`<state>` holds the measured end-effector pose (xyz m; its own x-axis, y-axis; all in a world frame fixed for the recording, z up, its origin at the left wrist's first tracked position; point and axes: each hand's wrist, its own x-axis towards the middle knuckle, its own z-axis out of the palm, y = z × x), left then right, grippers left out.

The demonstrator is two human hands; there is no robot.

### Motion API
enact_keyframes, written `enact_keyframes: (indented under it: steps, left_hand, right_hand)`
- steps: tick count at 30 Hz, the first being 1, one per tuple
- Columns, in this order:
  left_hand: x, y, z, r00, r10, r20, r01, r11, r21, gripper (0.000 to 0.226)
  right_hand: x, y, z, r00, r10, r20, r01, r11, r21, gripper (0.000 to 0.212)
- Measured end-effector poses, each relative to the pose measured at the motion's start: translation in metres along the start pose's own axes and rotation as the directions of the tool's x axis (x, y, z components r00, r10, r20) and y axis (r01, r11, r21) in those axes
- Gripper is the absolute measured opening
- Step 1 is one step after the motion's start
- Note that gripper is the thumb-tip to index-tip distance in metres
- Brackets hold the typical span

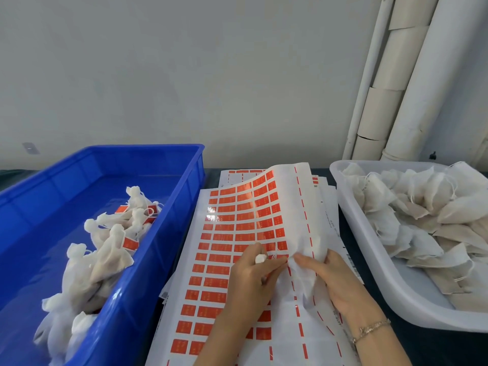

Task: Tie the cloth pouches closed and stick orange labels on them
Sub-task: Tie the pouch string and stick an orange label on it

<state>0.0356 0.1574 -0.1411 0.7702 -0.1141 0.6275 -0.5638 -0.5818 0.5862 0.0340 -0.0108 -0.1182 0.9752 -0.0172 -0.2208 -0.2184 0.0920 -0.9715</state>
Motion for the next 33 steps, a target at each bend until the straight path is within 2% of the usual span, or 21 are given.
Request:
enact_keyframes:
  steps: [6,10,14,19,24,33]
  left_hand:
    - [-0.001,0.001,0.001,0.999,0.044,0.006,-0.044,0.996,0.083,0.021]
    - [-0.001,0.003,0.001,0.999,0.028,-0.022,-0.026,0.996,0.089,0.021]
    - [0.001,0.005,0.001,0.995,-0.093,-0.044,0.095,0.995,0.037,0.016]
    - [0.002,0.002,0.002,0.982,-0.189,-0.012,0.189,0.981,0.033,0.016]
    - [0.004,-0.001,-0.001,0.956,-0.291,-0.021,0.291,0.956,-0.036,0.012]
    - [0.009,-0.003,-0.004,0.899,-0.414,-0.145,0.388,0.905,-0.175,0.019]
  right_hand:
    - [0.001,-0.001,-0.001,1.0,0.012,-0.002,-0.012,1.0,0.022,0.037]
    - [0.0,-0.003,0.0,1.0,0.011,-0.007,-0.011,0.999,0.033,0.037]
    - [-0.002,-0.003,0.002,1.0,-0.024,-0.015,0.023,1.0,-0.018,0.039]
    - [-0.002,0.002,0.003,0.986,-0.105,-0.131,0.091,0.99,-0.107,0.045]
    - [-0.003,0.004,0.003,0.96,-0.179,-0.214,0.144,0.975,-0.17,0.038]
    - [0.004,0.007,0.002,0.888,-0.317,-0.335,0.179,0.907,-0.382,0.07]
